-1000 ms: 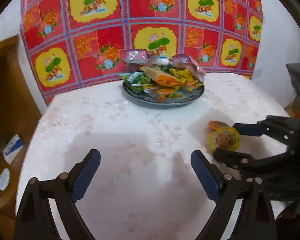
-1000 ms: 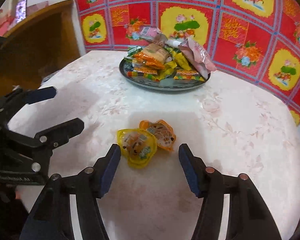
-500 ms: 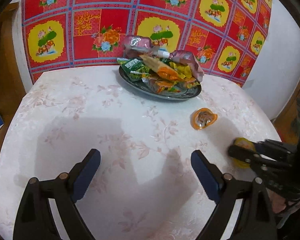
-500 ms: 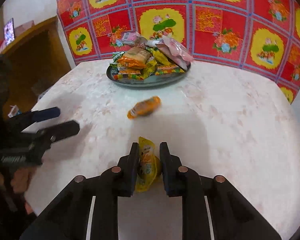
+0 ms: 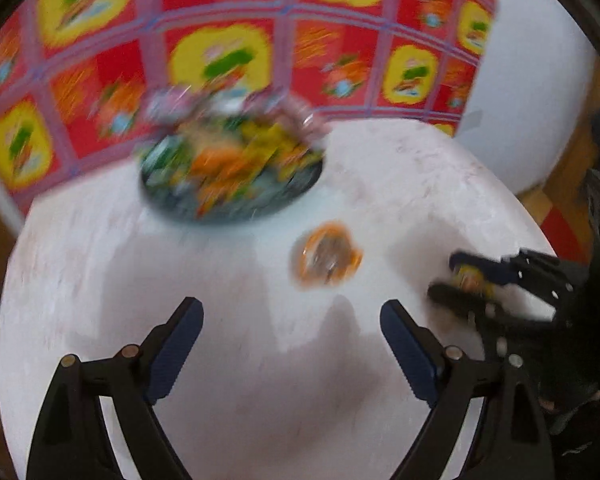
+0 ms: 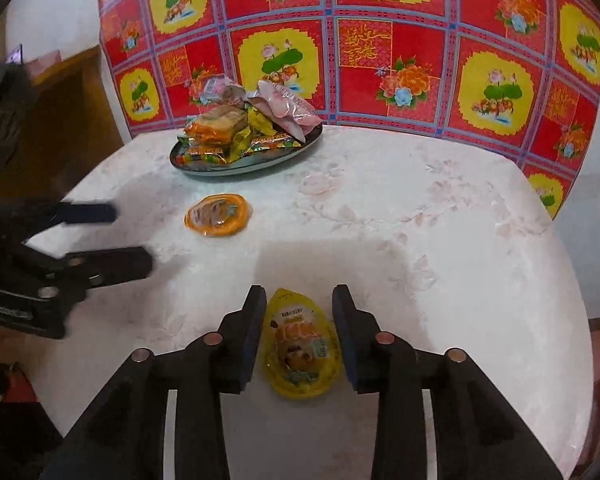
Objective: Organize snacks
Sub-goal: 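Grasp the yellow jelly cup with the right tool while the left tool grasps the orange jelly cup, then lift and carry both jelly cups over the plate with both tools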
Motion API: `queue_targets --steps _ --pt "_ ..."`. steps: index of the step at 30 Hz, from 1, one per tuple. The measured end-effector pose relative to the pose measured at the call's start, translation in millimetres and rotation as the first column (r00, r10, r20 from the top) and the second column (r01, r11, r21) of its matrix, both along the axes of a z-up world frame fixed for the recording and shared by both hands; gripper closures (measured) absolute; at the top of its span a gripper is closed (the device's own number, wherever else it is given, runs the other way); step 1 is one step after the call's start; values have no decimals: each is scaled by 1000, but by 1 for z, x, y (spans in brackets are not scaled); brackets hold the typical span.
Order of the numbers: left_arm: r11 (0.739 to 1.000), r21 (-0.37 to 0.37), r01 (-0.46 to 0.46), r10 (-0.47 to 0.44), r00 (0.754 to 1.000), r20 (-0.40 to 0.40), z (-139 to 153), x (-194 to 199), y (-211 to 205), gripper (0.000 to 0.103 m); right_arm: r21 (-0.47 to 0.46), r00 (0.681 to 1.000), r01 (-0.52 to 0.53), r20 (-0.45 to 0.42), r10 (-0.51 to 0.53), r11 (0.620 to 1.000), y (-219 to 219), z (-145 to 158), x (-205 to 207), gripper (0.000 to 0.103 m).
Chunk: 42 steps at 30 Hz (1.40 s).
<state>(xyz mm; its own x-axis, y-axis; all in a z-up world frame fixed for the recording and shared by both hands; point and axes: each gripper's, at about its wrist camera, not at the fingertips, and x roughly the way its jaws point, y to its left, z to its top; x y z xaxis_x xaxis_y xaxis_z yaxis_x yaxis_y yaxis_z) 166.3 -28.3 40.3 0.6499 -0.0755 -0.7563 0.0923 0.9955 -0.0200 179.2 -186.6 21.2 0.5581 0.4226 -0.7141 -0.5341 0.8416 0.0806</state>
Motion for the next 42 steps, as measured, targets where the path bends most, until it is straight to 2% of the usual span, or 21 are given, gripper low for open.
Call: queue_targets --steps 1,4,9,11,12,13,14,16,19,21,25,27,29,32,35,38,39,40,42 --pt "1000 13 4 -4 1000 21 2 9 -4 10 8 1000 3 -2 -3 1000 -2 0 0 60" --pt "1000 -6 25 -25 998 52 5 25 -7 12 45 1000 9 -22 -8 999 -8 0 2 58" --pt "994 -28 106 -106 994 -6 -9 42 -14 21 67 1000 0 -28 2 998 -9 0 2 56" --pt "991 1 133 -133 990 -55 -20 48 -19 38 84 999 -4 -35 7 996 -10 0 3 56" --pt "991 39 129 -127 991 -37 -19 47 -22 48 92 999 -4 -39 7 996 -11 0 4 56" --pt "991 15 134 -133 990 -54 -17 48 -22 73 102 999 -3 -44 7 995 -12 0 5 56" --pt "991 -28 129 -131 988 -78 -16 49 -19 76 111 999 -2 -50 8 994 -13 0 6 56" --pt "992 -73 101 -108 989 -104 -12 44 -14 76 124 998 0 -55 7 992 -15 0 7 56" --pt "994 -53 91 -95 993 -77 -8 20 -10 76 121 998 -3 -54 10 993 -15 -1 7 56" --pt "993 -86 85 -90 994 -55 -5 -2 -2 76 119 998 -8 -54 14 993 -15 -1 7 56" --pt "997 -32 75 -73 996 47 -1 -50 8 74 104 999 -9 -48 14 994 -13 -1 7 56" --pt "997 -12 73 -72 995 69 -4 -60 11 73 82 999 -19 -35 22 996 -9 0 4 56" --pt "999 -11 51 -50 997 59 -11 -65 15 56 77 1000 -21 -19 22 997 -10 1 1 56" --pt "999 -33 37 -36 999 41 -22 -67 23 54 81 1000 -10 -3 11 997 -14 4 -4 48" --pt "999 -15 44 -43 997 60 -24 -74 23 48 49 1000 -17 11 16 999 -13 4 -10 48" --pt "996 -19 86 -85 993 77 -24 -78 18 48 39 1000 -18 11 17 999 -14 4 -12 48" --pt "996 -17 92 -91 993 80 -23 -79 17 47 35 1000 -21 8 21 999 -14 3 -11 52" --pt "995 -16 94 -92 992 82 -22 -79 17 47 31 1000 -23 2 23 999 -14 3 -10 67" --pt "995 -12 104 -103 992 77 -22 -80 16 47 23 999 -48 -12 48 999 -11 2 -8 67"
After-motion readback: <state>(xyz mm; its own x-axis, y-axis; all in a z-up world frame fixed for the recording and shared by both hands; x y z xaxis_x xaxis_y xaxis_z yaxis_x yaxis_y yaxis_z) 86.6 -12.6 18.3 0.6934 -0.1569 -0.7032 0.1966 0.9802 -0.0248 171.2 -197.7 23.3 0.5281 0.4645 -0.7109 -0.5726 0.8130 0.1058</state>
